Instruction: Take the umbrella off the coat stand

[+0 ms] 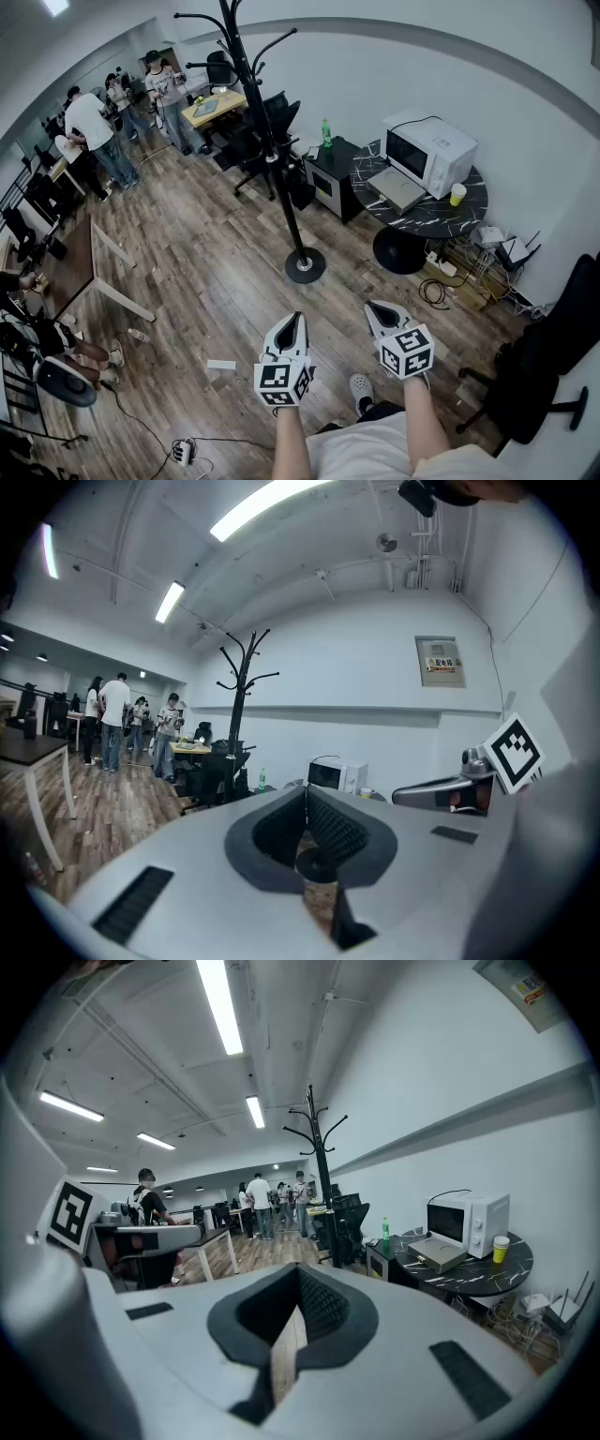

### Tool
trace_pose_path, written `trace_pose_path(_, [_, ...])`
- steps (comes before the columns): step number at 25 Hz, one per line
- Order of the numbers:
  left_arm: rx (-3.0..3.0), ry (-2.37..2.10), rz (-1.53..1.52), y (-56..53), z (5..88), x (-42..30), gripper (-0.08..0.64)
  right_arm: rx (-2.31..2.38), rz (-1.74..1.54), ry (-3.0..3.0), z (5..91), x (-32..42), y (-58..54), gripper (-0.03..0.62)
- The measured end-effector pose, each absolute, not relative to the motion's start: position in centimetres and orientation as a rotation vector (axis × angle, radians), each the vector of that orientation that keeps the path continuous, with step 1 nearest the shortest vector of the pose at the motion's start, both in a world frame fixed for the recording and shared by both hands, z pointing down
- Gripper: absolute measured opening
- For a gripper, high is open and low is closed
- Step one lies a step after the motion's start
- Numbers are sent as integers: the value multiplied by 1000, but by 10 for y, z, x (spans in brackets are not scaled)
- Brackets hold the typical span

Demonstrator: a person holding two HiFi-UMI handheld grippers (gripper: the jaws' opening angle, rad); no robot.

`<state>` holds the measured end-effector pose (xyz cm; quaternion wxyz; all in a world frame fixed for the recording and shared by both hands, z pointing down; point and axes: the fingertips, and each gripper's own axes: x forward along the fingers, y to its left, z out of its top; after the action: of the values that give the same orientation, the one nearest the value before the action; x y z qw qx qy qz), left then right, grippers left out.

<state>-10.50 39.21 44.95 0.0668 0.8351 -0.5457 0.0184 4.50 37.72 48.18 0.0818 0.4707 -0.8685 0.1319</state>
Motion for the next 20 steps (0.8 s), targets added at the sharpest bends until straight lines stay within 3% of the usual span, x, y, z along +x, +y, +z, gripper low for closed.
trace_pose_path(13, [2507, -1626, -84, 356, 443, -83, 26, 1401, 342, -2627, 478, 75, 329, 10])
trace_pose_path(15, [2510, -1632, -60, 345, 443, -82, 28, 1353, 355, -2662, 480, 73, 317, 92])
trace_pose_path(20, [2489, -1687, -4, 315, 443, -82, 109, 1308, 382, -2712, 483, 76, 283, 147])
